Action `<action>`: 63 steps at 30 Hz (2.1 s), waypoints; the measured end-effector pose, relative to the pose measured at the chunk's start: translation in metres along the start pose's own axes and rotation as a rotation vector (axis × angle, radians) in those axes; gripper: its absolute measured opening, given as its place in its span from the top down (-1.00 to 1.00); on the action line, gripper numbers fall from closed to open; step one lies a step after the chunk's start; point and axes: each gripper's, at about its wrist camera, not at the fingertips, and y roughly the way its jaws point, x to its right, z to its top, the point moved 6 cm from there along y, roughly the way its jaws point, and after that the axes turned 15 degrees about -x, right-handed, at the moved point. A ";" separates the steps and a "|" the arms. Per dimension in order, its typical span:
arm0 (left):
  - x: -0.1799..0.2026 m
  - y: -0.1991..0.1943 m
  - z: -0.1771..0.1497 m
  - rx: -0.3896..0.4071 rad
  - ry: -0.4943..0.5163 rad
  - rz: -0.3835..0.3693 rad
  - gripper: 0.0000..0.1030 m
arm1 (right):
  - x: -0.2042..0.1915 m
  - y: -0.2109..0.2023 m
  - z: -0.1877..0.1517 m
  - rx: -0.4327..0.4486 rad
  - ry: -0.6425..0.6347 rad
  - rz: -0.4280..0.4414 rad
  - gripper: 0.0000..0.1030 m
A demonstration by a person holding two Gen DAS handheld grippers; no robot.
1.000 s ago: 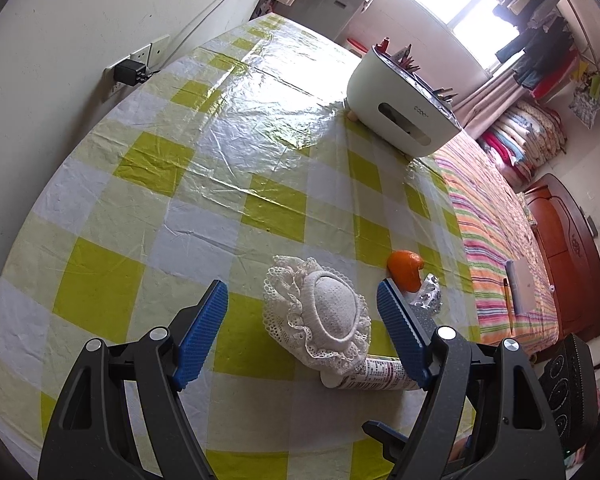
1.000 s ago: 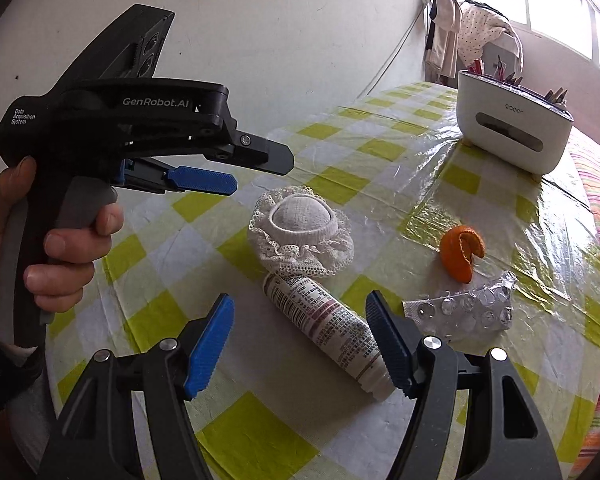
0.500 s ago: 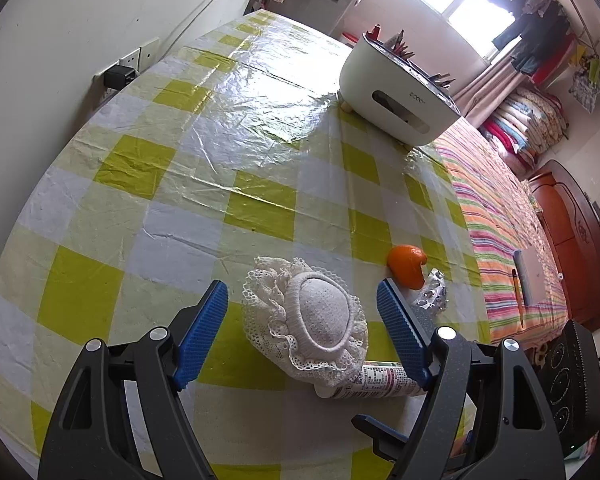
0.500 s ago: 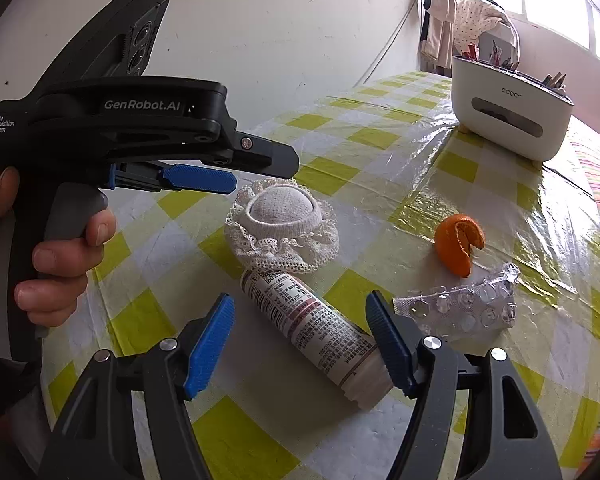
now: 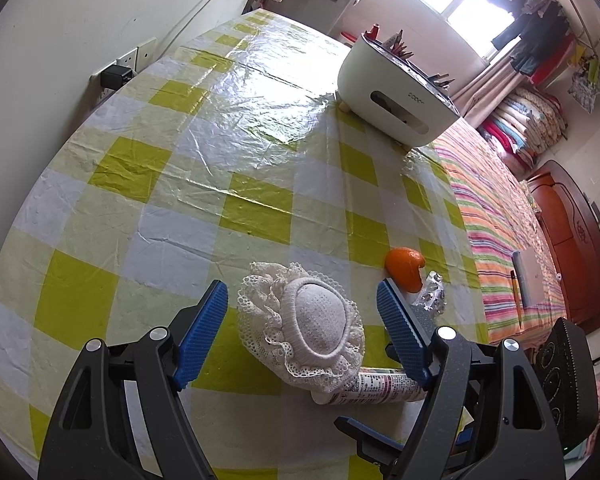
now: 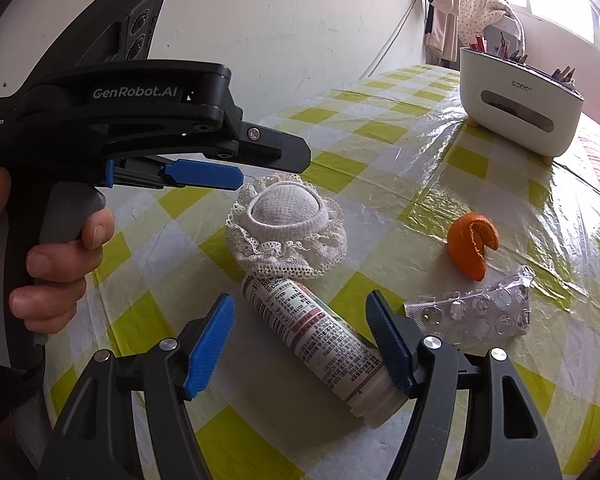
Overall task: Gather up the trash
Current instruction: 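Grasp the white spray can with the right tool while left tool grasps the lace cap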
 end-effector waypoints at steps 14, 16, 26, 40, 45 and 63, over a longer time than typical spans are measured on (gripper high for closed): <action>0.001 0.012 0.005 -0.031 -0.003 0.003 -0.48 | -0.004 0.005 -0.002 -0.040 -0.018 -0.012 -0.29; 0.002 0.017 0.004 -0.039 -0.002 0.011 -0.48 | -0.004 0.006 -0.003 -0.045 -0.015 -0.012 -0.29; 0.002 0.033 0.003 -0.080 -0.005 0.028 -0.48 | -0.009 0.010 -0.012 -0.074 -0.006 -0.034 -0.13; 0.007 0.041 -0.003 -0.092 0.031 0.040 0.04 | -0.007 -0.002 -0.029 -0.075 0.095 -0.015 0.38; 0.007 0.040 -0.005 -0.076 0.028 0.045 0.10 | -0.012 -0.004 -0.033 -0.081 0.099 -0.032 0.40; 0.028 -0.020 -0.039 0.094 0.082 0.008 0.12 | 0.002 -0.044 -0.055 0.051 0.278 0.030 0.43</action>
